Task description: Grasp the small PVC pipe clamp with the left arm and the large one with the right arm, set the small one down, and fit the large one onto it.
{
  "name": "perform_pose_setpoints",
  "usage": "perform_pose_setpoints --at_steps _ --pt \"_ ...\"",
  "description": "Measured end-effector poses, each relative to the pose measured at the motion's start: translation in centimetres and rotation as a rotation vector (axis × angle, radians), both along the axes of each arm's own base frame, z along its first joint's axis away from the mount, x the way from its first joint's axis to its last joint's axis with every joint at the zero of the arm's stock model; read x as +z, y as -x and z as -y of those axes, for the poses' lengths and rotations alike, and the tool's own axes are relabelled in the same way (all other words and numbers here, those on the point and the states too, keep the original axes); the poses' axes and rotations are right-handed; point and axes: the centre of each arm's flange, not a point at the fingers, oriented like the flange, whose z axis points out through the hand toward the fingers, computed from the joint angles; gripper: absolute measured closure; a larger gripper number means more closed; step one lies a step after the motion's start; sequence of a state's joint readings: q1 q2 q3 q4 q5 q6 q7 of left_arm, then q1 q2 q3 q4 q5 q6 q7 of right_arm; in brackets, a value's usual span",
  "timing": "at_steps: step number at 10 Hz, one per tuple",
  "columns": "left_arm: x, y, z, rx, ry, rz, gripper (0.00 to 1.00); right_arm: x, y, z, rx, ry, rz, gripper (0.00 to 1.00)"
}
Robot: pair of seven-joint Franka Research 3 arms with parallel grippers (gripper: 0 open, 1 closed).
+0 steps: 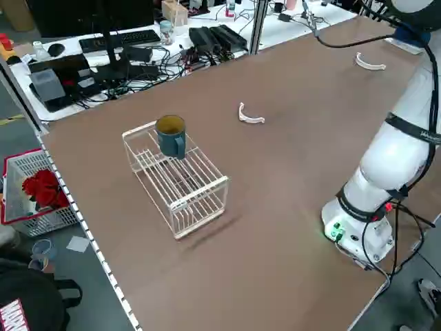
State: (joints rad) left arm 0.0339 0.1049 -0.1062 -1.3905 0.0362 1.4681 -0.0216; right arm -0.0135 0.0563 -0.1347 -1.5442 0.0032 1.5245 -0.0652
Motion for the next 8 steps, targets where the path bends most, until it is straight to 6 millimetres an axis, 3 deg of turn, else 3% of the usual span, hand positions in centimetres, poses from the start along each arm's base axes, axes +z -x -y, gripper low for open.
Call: perform_pose_setpoints --at_steps 3,5,6,8 --pt "-0.2 -0.2 -0.8 0.011 0.0 -0.003 0.0 0.0 0.0 0.0 0.001 0.0 -0.001 0.0" --pt "-2.2 -1.7 -1.3 0.019 0.003 0.005 0.0 0.1 0.0 -0.2 -0.005 0.001 0.003 0.0" --pt "-4.4 -3.0 -1.2 0.019 0.006 0.002 0.0 0.1 -0.1 -0.5 -0.015 0.002 0.003 0.0" --pt "-11.6 -6.6 -0.8 0.012 0.016 0.0 0.0 0.0 -0.3 -1.7 -0.018 0.003 0.004 0.0"
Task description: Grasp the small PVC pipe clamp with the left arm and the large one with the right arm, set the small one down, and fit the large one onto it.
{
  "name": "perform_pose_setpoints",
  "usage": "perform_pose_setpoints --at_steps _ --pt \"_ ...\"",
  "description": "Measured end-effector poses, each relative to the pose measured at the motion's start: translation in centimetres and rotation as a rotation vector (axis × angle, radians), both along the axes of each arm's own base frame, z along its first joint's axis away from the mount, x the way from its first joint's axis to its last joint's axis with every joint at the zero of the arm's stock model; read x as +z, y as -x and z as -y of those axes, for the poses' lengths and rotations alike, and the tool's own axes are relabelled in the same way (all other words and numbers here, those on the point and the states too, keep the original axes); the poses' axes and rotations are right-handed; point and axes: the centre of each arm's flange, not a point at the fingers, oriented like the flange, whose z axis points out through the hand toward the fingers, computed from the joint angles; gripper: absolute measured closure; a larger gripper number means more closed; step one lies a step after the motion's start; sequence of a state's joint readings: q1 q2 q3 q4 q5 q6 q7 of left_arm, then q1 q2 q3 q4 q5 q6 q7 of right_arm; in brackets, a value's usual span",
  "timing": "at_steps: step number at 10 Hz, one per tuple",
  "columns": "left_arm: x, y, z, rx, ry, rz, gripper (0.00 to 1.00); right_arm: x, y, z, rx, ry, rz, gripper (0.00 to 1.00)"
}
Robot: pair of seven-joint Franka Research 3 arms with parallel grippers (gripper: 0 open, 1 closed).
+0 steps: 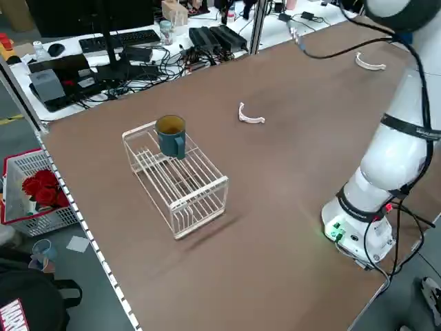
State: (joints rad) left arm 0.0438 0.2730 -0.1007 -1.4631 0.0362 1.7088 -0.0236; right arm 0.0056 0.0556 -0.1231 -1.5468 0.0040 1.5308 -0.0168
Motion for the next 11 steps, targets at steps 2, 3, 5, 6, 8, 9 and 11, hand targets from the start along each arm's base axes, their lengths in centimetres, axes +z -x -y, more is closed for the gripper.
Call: perform_pose_setpoints --at_steps 2,3,5,6,8,9,11 --pt "-9.2 -1.5 1.9 0.052 0.011 0.03 0.0 -0.7 -0.3 -1.4 0.004 0.0 0.005 0.0" --pt "-13.8 -0.9 4.0 0.074 0.01 0.06 0.0 -1.6 -0.6 -2.3 0.015 -0.001 0.009 0.0" --pt "-21.4 1.7 8.2 0.057 -0.023 0.031 0.04 -6.1 -1.2 -4.0 0.042 -0.003 0.009 0.0" --pt "-24.4 2.7 9.2 0.051 -0.035 -0.005 0.06 -8.7 -1.2 -4.9 0.055 -0.004 0.003 0.0" --pt "-27.6 3.6 9.0 0.049 -0.041 -0.037 0.11 -13.6 -0.6 -6.0 0.037 -0.004 -0.024 0.0" --pt "-28.6 4.1 8.4 0.053 -0.039 -0.032 0.16 -15.8 0.0 -7.0 0.024 -0.003 -0.053 0.0" --pt "-30.9 5.4 7.7 0.058 -0.028 -0.018 0.18 -19.5 0.7 -9.7 0.014 0.003 -0.082 0.0"
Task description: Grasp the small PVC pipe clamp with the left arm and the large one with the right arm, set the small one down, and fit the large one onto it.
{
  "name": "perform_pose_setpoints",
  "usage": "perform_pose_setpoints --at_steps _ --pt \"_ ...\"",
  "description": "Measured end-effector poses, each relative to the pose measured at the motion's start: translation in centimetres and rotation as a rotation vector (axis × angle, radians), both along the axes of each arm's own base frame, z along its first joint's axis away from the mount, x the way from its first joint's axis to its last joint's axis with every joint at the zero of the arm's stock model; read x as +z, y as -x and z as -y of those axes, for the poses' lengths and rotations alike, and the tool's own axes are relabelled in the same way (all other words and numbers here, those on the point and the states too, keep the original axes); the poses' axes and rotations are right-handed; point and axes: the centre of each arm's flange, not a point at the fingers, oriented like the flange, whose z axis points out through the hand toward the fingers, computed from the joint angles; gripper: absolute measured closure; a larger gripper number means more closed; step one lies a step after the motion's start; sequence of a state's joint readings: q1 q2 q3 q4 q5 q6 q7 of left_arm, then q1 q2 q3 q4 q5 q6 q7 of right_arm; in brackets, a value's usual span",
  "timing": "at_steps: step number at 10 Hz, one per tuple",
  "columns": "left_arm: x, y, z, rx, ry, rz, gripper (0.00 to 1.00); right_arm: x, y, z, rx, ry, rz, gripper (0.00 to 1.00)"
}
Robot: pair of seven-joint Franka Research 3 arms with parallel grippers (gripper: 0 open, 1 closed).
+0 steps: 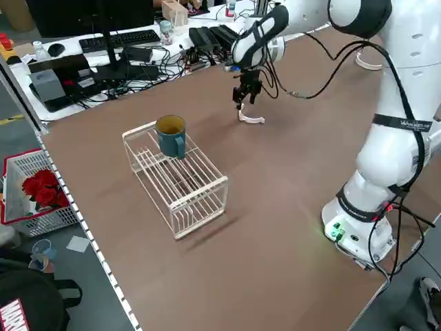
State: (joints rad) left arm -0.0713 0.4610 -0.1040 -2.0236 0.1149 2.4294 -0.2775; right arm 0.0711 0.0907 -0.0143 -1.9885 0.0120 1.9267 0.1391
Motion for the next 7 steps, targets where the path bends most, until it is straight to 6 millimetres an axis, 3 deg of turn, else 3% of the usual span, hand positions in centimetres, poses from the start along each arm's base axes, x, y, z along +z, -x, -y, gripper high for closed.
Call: perform_pose_setpoints --at_steps 3,6,7 --pt "-3.4 0.6 -0.2 -0.048 -0.021 0.001 0.33 -5.7 1.2 -2.8 -0.015 0.005 0.033 0.0" --pt "-3.8 0.2 -1.8 -0.04 -0.028 0.007 0.5 -11.0 2.6 -4.0 -0.024 -0.001 0.088 0.0" --pt "-3.7 0.0 -2.0 -0.037 -0.028 0.011 0.67 -12.9 3.0 -3.9 -0.026 -0.002 0.102 0.0"
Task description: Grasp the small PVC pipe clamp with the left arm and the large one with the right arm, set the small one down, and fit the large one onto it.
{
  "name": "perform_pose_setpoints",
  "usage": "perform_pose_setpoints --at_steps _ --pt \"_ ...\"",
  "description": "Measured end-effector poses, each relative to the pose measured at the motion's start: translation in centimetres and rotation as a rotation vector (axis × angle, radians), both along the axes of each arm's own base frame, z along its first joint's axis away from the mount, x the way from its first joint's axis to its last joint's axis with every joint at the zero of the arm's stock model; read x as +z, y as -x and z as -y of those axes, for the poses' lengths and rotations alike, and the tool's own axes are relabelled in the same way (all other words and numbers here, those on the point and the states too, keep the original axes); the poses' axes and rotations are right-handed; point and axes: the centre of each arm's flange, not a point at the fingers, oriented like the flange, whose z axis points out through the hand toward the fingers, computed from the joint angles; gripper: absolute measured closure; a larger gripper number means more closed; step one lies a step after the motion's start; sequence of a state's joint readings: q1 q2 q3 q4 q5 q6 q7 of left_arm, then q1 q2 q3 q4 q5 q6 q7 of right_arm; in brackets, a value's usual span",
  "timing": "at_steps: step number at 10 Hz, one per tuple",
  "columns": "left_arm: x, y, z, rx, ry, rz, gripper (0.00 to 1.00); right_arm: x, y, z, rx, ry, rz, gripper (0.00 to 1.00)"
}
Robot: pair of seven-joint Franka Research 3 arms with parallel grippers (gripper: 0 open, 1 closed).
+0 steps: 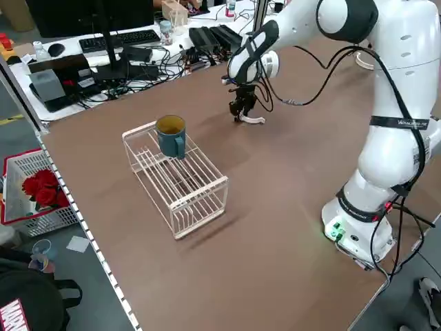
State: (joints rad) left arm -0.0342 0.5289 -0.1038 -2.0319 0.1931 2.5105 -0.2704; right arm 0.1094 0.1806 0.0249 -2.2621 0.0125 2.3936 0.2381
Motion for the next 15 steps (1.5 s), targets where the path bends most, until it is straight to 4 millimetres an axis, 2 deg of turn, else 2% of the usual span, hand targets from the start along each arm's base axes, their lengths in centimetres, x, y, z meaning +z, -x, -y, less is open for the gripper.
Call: perform_pose_setpoints --at_steps 1,3,4,5,6,7,8,10,11,12,13,14,15 --pt "0.3 -0.2 0.1 0.001 0.001 0.006 0.79 -1.6 0.2 0.2 -0.003 0.0 0.008 0.0" --pt "1.2 -1.0 0.3 0.023 0.005 0.03 0.79 -4.1 0.0 0.5 -0.009 -0.002 0.026 0.0" --pt "2.3 -2.0 0.9 0.033 0.01 0.054 0.79 -5.2 -0.1 0.6 -0.01 -0.003 0.035 0.02" --pt "4.0 -3.1 2.3 0.036 0.017 0.067 0.79 -6.3 -0.1 0.7 -0.013 -0.002 0.033 0.03" --pt "6.2 -4.2 4.9 0.052 0.033 0.066 0.79 -7.1 0.0 0.9 -0.016 -0.001 0.025 0.07" --pt "8.6 -4.8 8.2 0.046 0.048 0.057 0.79 -7.6 0.0 1.2 -0.021 0.001 0.02 0.11" --pt "10.7 -4.9 11.9 0.021 0.067 0.049 0.79 -8.0 -0.1 1.5 -0.027 0.002 0.019 0.25" --pt "13.6 -2.9 20.5 -0.019 0.111 0.004 0.79 -8.5 -0.1 2.2 -0.036 0.006 0.019 0.3" --pt "14.1 -1.2 25.1 -0.023 0.132 -0.019 0.79 -8.7 -0.2 2.4 -0.038 0.008 0.023 0.34" --pt "13.5 1.0 29.8 -0.017 0.141 -0.039 0.79 -8.9 -0.2 2.5 -0.039 0.008 0.024 0.52" --pt "12.1 3.4 34.4 -0.01 0.139 -0.058 0.79 -9.2 -0.2 2.6 -0.041 0.008 0.025 0.62" --pt "10.4 5.4 38.4 -0.007 0.138 -0.072 0.79 -9.3 -0.3 2.7 -0.04 0.009 0.027 0.65" --pt "8.6 6.8 41.5 -0.01 0.135 -0.072 0.79 -9.4 -0.4 2.7 -0.04 0.008 0.032 0.71"
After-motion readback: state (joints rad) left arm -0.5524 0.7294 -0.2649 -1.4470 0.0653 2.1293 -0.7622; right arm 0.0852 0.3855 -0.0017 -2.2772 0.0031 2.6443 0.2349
